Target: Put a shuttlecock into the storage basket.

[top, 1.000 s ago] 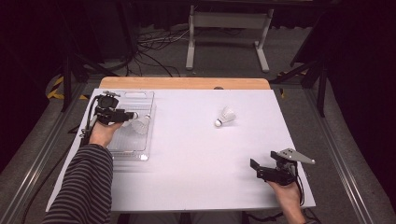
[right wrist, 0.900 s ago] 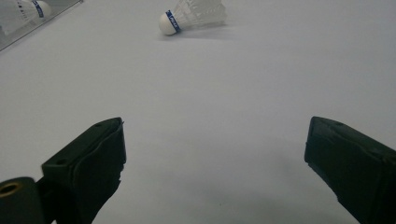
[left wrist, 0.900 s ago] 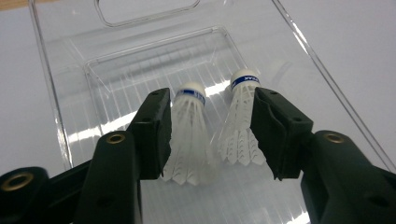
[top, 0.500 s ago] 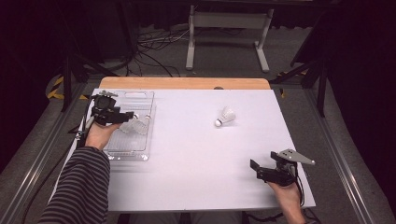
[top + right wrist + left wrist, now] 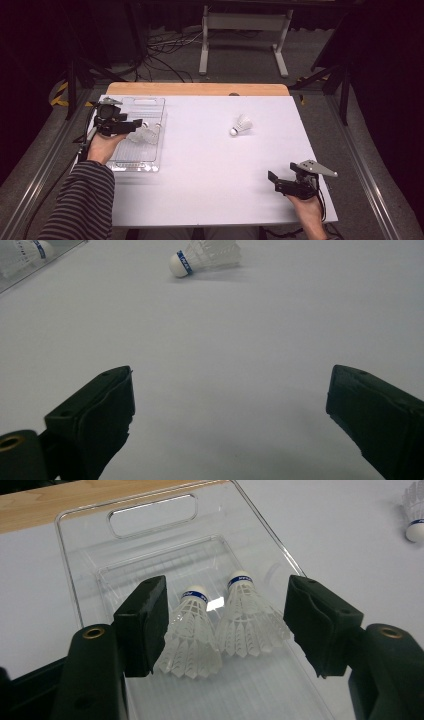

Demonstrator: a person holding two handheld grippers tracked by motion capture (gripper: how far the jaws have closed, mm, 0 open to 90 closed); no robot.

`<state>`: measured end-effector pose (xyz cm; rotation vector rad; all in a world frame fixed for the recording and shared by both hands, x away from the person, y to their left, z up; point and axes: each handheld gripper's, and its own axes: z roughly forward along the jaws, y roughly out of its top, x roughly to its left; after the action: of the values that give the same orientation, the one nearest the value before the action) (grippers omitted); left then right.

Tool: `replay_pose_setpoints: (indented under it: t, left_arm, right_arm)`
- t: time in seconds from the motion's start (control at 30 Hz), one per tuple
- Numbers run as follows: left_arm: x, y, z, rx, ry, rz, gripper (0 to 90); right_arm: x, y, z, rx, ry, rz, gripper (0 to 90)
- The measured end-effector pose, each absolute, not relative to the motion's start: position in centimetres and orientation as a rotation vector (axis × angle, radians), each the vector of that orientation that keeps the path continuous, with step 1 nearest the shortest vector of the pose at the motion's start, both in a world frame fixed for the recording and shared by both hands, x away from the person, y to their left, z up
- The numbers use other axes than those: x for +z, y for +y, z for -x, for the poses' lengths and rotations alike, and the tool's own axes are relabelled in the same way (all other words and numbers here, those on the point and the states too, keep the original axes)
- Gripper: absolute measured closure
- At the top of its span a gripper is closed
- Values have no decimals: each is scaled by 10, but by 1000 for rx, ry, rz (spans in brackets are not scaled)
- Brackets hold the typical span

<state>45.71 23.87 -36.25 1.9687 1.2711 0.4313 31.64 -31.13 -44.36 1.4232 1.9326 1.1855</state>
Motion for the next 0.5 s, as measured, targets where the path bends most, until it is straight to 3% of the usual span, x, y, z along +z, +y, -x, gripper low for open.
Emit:
replay_pose_setpoints:
  t: [0.5]
  left_arm:
    - [-357,239,-446,446,1230,-1948,332]
  right_arm:
    - [-444,-311,-316,1184,1936,-1423,61]
